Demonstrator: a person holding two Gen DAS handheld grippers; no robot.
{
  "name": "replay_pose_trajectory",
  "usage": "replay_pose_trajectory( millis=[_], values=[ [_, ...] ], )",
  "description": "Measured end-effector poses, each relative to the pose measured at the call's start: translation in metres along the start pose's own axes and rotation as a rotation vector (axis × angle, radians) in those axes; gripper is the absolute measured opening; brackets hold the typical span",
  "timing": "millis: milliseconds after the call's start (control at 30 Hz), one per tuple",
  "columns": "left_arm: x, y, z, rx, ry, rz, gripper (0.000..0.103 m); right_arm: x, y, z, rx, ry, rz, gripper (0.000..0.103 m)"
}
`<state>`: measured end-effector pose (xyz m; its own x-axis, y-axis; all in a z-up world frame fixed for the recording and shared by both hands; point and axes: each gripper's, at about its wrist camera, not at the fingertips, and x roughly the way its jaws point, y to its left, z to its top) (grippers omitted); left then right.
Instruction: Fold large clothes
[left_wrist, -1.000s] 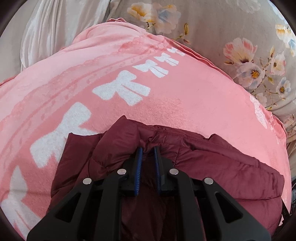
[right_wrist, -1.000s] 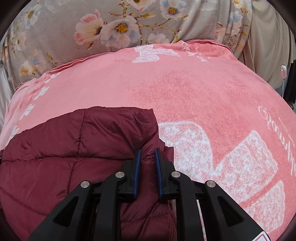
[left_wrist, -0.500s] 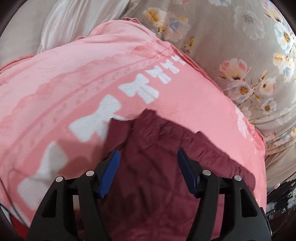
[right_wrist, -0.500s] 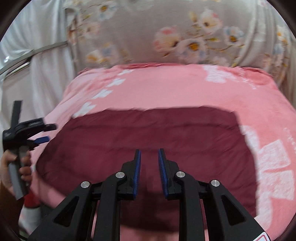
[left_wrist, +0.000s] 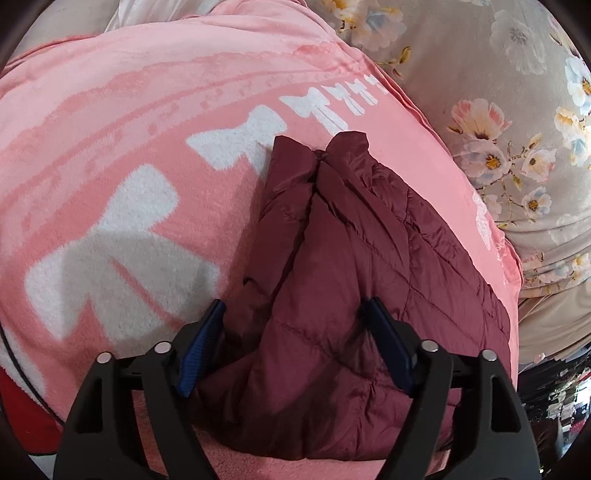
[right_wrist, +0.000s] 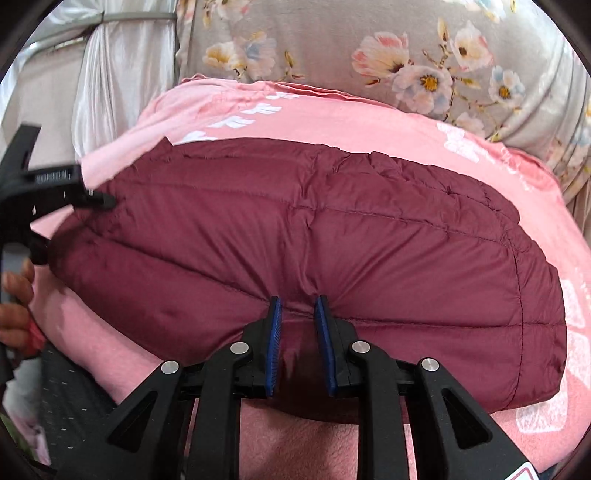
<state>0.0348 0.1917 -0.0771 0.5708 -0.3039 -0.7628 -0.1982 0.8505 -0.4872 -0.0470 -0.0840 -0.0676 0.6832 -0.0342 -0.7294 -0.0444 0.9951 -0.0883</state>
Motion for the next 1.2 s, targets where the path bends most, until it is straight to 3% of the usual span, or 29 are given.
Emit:
replay_pose_trajectory(
  millis=[100,200,500,567,767,933,1100,1200],
  values=[
    [0.006,-0.009,-0.001,0.028,-0.006,0.014,0.086,0.002,0.006,-0.001,-0.041,-0.020,-0.044,0.021],
    [0.008,-0.013,0.000,0.043,-0.007,0.030,0.083,-0.010,0.008,-0.001,-0.031,-0.050,-0.057,0.020],
    [-0.009,-0.027,-0.002,0.041,0.023,-0.059,0.022,-0.023,0.016,-0.013,-0.067,-0.059,-0.052,0.018],
    [-0.018,-0.038,-0.002,0.065,0.004,-0.073,0.017,-0.019,0.017,-0.015,-0.085,-0.052,-0.057,0.018],
    [-0.054,-0.079,0.000,0.134,-0.049,-0.162,0.013,-0.011,0.025,-0.021,-0.140,-0.073,-0.082,0.021],
    [-0.076,-0.141,-0.009,0.265,-0.077,-0.239,0.012,-0.020,0.023,-0.025,-0.148,-0.114,-0.071,0.020],
    [-0.080,-0.219,-0.026,0.422,-0.061,-0.334,0.012,-0.067,-0.010,-0.033,-0.070,-0.171,0.015,0.015],
    [-0.068,-0.263,-0.039,0.496,-0.035,-0.366,0.011,-0.085,-0.039,-0.042,-0.006,-0.166,0.015,0.015]
  ],
)
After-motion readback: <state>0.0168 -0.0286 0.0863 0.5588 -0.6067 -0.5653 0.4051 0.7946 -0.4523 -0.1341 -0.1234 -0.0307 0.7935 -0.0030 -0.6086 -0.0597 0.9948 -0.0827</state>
